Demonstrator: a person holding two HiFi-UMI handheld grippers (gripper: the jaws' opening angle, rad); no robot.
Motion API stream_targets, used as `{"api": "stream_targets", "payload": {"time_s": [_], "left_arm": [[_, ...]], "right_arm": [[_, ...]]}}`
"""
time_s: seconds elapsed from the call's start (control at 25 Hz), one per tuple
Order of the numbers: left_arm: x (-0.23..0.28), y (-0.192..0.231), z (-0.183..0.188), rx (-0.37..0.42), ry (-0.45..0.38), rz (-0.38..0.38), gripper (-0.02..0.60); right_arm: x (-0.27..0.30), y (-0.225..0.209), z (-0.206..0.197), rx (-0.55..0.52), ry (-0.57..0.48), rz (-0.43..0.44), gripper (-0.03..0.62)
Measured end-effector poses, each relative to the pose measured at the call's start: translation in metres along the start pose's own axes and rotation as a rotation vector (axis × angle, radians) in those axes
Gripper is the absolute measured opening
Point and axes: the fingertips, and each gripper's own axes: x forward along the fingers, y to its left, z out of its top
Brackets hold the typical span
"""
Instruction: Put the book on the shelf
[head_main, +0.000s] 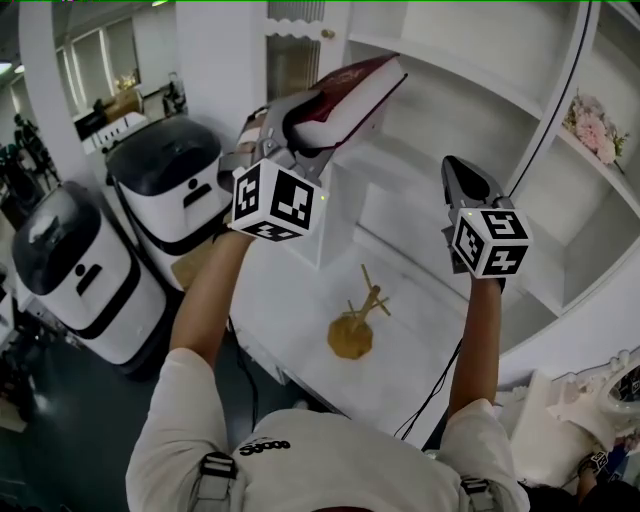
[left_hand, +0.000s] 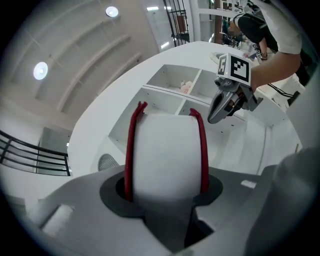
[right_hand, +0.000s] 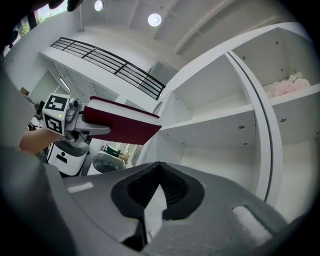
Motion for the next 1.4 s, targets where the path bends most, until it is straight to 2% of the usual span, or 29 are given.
{"api": "stream_targets", "payload": {"time_s": [0.12,0.32,0.64,0.88,1.04,1.2,1.4], "left_arm": [[0.008,0.021,0.005,0.045,-0.023,0.034,0.235],[0.023,0.041,0.021,0.195,-0.038,0.070,0.235],[0.075,0.046,0.061,0.404,-0.068,-0.004,0.236],[0.120,0.032,0.064,0.463,-0.046,-0.094,0.238],[0.146,0.023,0.059,0.537,-0.030,-0.137,0.242],[0.176,0.023,0.059,0.536,-0.018,-0.180,0.242],[0.218,0.016,0.052,0.604,0.056,-0.211,0.305]], "right_arm": [[0.009,-0.003,0.007,-0.006,-0.008,-0.006,0.002],[0.019,-0.007,0.012,-0.012,-0.004,-0.009,0.002],[0.026,-0.008,0.019,-0.020,0.001,-0.006,0.002],[0.028,-0.020,0.021,-0.037,0.009,-0.022,0.002],[0.028,-0.030,0.016,-0.041,0.021,-0.039,0.002],[0.031,-0.042,0.009,-0.049,0.036,-0.061,0.002],[0.038,-0.050,0.001,-0.063,0.060,-0.083,0.002]]}}
